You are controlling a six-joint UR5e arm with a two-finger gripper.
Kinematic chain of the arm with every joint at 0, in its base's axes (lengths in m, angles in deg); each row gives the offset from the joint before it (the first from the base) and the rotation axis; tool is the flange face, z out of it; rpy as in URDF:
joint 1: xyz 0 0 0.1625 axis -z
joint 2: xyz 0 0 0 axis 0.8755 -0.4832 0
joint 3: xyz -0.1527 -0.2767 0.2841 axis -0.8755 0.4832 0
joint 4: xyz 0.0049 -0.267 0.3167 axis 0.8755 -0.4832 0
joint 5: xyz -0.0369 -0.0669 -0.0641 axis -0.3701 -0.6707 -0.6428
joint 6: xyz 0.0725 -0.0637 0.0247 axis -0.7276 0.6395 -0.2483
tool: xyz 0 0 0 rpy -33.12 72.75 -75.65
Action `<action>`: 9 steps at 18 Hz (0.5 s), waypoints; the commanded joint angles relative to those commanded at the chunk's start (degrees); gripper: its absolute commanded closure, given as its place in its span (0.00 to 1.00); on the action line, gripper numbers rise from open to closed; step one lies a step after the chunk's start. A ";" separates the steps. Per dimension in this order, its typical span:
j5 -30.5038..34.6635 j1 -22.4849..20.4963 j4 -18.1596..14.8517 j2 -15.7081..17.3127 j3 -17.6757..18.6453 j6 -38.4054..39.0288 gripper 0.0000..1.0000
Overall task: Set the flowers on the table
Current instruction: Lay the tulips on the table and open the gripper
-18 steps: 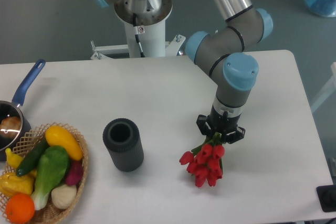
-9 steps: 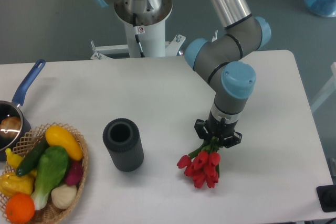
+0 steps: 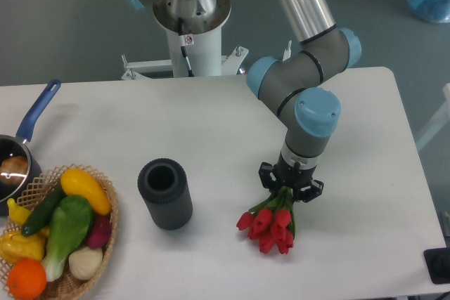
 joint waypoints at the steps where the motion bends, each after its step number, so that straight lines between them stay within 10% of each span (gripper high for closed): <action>1: 0.00 0.00 0.00 0.00 0.00 -0.09 0.48; 9: 0.09 -0.18 0.00 0.53 -0.61 -2.11 0.00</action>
